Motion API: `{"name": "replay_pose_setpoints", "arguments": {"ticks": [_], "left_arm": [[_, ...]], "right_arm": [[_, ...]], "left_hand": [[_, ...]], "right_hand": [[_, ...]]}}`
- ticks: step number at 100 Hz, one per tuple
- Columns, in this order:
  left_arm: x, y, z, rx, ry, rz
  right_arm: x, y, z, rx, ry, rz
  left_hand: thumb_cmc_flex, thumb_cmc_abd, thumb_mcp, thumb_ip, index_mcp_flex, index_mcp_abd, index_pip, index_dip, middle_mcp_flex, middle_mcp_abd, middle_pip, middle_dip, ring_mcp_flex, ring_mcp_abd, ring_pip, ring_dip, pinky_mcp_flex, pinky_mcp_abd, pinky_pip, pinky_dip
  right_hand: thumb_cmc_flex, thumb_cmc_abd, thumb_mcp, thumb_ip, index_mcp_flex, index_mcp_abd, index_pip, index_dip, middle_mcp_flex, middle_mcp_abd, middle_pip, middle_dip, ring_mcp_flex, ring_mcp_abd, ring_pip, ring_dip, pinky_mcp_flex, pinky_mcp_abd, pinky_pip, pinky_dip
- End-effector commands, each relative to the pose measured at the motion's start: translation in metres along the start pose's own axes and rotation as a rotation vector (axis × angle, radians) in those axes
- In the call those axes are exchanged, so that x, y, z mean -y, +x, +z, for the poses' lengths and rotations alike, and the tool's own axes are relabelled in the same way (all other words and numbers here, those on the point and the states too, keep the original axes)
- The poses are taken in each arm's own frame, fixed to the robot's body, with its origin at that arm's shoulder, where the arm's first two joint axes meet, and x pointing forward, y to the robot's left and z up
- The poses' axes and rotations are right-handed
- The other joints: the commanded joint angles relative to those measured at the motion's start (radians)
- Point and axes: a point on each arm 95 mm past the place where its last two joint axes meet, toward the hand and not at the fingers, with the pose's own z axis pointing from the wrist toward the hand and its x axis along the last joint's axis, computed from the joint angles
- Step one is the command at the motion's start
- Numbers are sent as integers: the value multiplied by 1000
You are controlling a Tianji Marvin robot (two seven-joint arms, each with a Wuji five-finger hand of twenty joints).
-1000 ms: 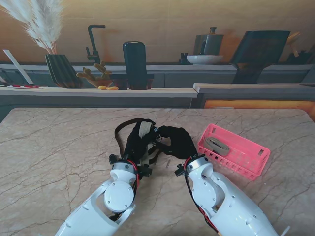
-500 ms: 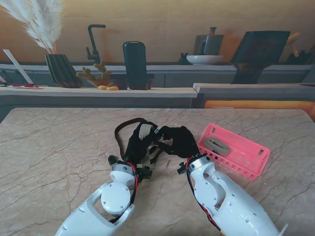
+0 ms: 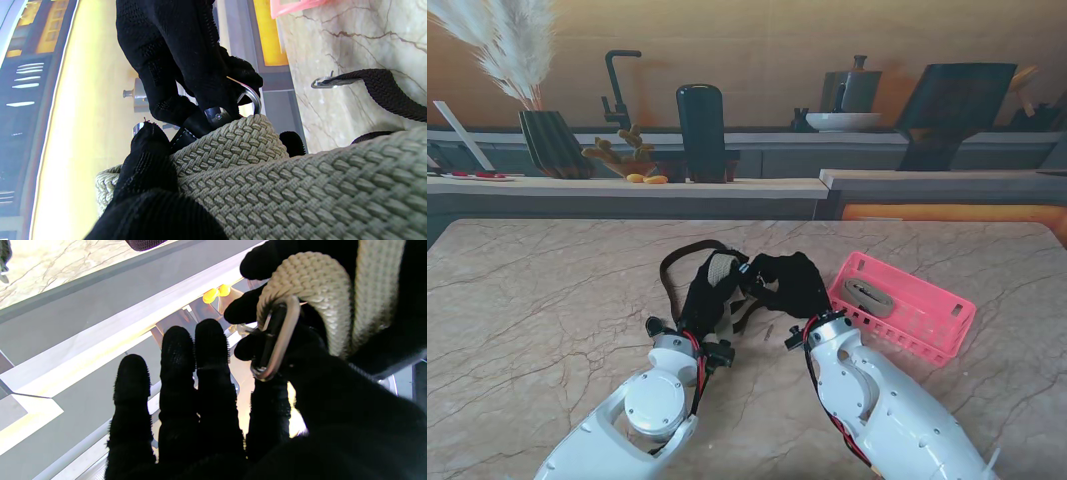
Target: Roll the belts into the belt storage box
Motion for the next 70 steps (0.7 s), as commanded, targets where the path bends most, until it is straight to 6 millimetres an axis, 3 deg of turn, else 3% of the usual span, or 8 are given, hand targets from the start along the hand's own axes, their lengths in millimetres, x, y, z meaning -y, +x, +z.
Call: {"name": "replay_pose_setpoints", "arguments": {"ticks": [1,17,30,32,36,51,54,70], "left_arm": [[-9,1,-1,2,-20,-19],[-11,-2,0,11,-23,-27],[-13,-4,0,24,-30,-44],[-13,-5,0,27,-33,-48],[-14,-5,0,31,-38,-58],[-17,-7,-1,36,-55,-97],[-18,-7,-1,37,-56,-105],[-21,-5,-1,35,-34,-140]], "right_arm": [[3,8,4,-18,-5,15],[4,11,7,-32,-21,24],[2,14,8,-45,-48,16],[1,14,8,-47,-52,13],[1,14,8,-50,-57,8],[4,15,10,-44,-58,19],[5,15,11,-42,-55,23],[15,17,12,-46,-14,48]], "left_hand": [[53,44,51,21,42,-68,-38,-12,54,-17,42,4,27,-14,28,14,7,-16,16,14],[-35,-33,72,40,17,-62,-100,-19,19,-24,39,5,5,-13,16,21,2,-21,5,9],[-150,-42,100,62,-1,-47,-183,-11,-17,-28,29,2,-14,-10,3,25,-4,-17,-3,5],[-242,-67,226,52,-5,-45,-209,5,-27,-26,26,1,-19,-8,-2,28,-4,-16,-6,5],[-317,-74,267,68,-13,-38,-240,8,-42,-27,21,-2,-24,-8,-6,30,-4,-16,-6,5],[-427,-178,277,71,-77,-33,-324,-12,-119,-30,-8,-15,-51,-15,-43,26,7,-17,-32,-9],[-484,-214,368,64,-88,-32,-340,-12,-132,-32,-10,-18,-53,-22,-54,30,21,-21,-43,-18],[-543,-280,505,49,-142,-22,-351,-34,-172,-36,-2,-12,-36,-50,-56,20,112,-81,-85,-59]], "right_hand": [[50,-2,71,9,47,-53,44,-30,41,-3,22,-17,23,-48,33,16,2,-34,34,-1],[33,-5,81,4,47,-54,49,-44,56,-16,23,-32,33,-60,49,18,13,-41,50,-4],[22,-3,86,1,39,-66,56,-50,62,-29,22,-44,39,-69,57,17,22,-50,65,-7],[19,-2,86,0,38,-71,58,-50,63,-32,22,-46,41,-73,58,17,24,-52,68,-8],[16,0,86,-1,35,-73,61,-52,65,-37,21,-51,43,-76,60,15,27,-53,73,-10],[9,-3,90,-2,35,-76,66,-61,75,-42,15,-65,49,-81,63,10,32,-57,84,-18],[8,-3,90,-3,35,-76,66,-63,76,-45,14,-67,51,-82,64,9,32,-56,85,-19],[4,-11,92,-4,40,-75,64,-79,83,-47,5,-79,50,-80,62,4,29,-54,89,-28]]}}
